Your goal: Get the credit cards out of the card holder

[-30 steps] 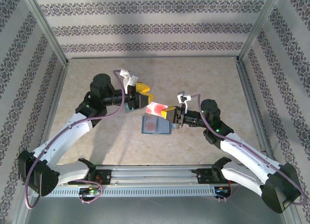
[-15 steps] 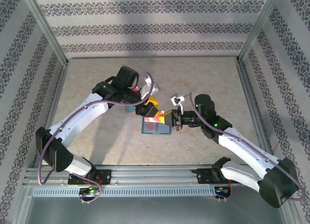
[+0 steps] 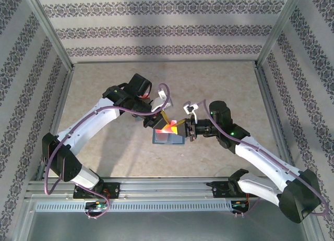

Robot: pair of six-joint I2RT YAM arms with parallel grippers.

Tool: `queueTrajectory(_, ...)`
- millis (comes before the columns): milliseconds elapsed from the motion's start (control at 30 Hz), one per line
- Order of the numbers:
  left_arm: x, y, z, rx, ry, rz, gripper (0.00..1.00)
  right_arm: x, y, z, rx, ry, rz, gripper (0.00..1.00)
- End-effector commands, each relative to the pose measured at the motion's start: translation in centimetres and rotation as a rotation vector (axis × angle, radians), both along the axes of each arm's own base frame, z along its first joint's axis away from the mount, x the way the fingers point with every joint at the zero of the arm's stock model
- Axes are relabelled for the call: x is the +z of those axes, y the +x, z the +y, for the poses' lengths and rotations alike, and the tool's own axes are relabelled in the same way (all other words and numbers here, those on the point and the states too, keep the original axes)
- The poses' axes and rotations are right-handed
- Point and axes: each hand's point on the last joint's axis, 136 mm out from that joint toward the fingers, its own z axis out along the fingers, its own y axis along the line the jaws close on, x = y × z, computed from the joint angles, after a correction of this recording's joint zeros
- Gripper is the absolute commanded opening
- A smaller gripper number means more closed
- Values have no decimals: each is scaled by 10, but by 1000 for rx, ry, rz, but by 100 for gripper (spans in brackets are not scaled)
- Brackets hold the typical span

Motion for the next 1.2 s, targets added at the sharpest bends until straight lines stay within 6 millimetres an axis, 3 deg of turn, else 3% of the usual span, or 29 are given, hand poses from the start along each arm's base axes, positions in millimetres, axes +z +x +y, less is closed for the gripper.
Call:
queueTrajectory(0,3,-5,1,-27,1,-19,14,13,-2,1,25,25,-57,0)
queueTrajectory(33,3,-5,2,-29,0,-27,9,13,-1,0,16,23,-59,0)
queueTrajectory(100,3,-3,3,-21,8,-49,0,12,1,-1,-1,17,-63,18)
queueTrajectory(133,1,-1,4,-15,14,-62,0,11,3,-2,-10,13,-66,29)
queueTrajectory(167,1,3,5,0,19,-87,0,10,5,-4,-33,5,-67,48)
queueTrajectory(333,-9,37,19,127,56,-289,0,3,21,-18,-171,-44,-95,82)
queueTrajectory(367,-10,46,23,156,60,-334,0,3,23,-21,-191,-49,-102,94)
queueTrajectory(400,-10,55,27,178,59,-381,0,2,25,-23,-214,-55,-105,98)
queueTrajectory(667,-24,124,61,302,92,-693,0,-17,61,-61,-539,-192,-68,98)
queueTrajectory(900,-43,162,88,339,77,-663,0,-34,78,-90,-750,-254,10,98)
queueTrajectory(1167,-67,190,107,352,74,-670,0,-45,89,-116,-914,-283,54,98)
